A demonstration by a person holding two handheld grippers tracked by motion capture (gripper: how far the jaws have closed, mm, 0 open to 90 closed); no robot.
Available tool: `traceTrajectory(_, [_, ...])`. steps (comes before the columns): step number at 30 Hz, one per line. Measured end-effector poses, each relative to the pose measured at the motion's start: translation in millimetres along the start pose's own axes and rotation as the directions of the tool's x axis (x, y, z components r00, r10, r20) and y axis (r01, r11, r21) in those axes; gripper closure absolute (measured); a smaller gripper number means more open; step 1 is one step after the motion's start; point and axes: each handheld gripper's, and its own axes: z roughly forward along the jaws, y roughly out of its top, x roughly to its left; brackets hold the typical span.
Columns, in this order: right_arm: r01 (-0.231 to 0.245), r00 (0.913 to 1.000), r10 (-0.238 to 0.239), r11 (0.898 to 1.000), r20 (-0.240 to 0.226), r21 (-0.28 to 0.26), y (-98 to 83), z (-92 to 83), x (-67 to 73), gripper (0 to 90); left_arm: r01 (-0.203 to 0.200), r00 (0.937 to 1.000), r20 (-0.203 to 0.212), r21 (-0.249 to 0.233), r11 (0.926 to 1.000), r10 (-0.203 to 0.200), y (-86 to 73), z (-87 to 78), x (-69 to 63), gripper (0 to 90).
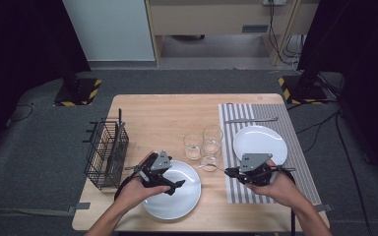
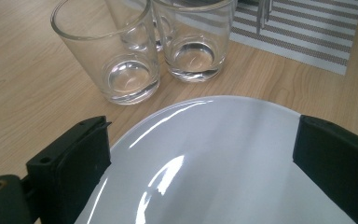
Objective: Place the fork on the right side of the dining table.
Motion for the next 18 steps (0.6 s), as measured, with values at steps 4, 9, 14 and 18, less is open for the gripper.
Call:
traceTrajectory(4, [-0.007, 0.9999, 0.007, 1.0, 0.007, -0.007, -3.4, -4.2, -1.2, 87.2, 0.011, 0.9999, 0.007, 0.006, 0.9999, -0.011, -1.7, 1.0, 0.2, 3.3])
traceTrajectory(9, [-0.016, 0.9997, 0.016, 1.0, 0.016, -0.01, -9.1, -8.4, -1.9, 87.2, 0.011, 0.9999, -0.008, -0.004, 0.9999, -0.011, -2.5, 0.3, -0.5, 3.3])
traceTrajectory(14, [-0.023, 0.9995, 0.023, 1.0, 0.023, -0.007, -14.3, -13.4, -1.8, 87.2, 0.021, 0.9998, 0.003, -0.011, 0.9997, -0.021, -3.1, 1.2, -1.2, 3.3])
traceTrajectory(18, [-0.031, 0.9989, 0.031, 0.999, 0.035, -0.014, -18.3, -18.2, -3.4, 87.2, 0.023, 0.9997, 0.004, -0.006, 0.9997, -0.023, -3.8, 2.4, -1.7, 3.3])
